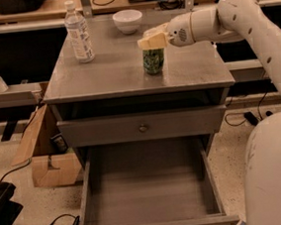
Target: Pick green can from middle drawer and place on counter
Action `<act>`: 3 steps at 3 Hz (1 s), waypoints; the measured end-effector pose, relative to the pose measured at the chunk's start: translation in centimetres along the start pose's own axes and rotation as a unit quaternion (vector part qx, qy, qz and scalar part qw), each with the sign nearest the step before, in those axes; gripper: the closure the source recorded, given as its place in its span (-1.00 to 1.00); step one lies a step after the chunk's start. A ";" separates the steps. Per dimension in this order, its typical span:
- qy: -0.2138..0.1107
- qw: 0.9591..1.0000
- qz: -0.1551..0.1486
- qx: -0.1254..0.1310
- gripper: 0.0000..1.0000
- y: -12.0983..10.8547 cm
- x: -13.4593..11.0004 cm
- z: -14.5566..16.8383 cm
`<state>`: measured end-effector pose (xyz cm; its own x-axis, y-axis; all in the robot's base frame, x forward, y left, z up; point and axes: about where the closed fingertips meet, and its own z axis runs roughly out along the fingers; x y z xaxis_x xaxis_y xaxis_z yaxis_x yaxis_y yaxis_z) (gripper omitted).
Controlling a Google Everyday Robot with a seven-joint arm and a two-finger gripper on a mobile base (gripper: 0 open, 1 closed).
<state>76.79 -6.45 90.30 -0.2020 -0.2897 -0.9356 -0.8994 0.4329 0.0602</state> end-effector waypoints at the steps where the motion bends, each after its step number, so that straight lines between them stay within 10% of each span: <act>1: 0.000 1.000 -0.002 -0.002 0.70 0.0 -0.4 0.1; 3: 0.001 1.000 -0.001 -0.004 -0.24 0.1 -0.6 0.3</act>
Offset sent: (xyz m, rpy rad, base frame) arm 0.0012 0.0020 0.0023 -0.0011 -0.0017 0.0044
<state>76.94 -5.92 90.79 -0.2001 -0.2919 -0.9353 -0.9032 0.4248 0.0606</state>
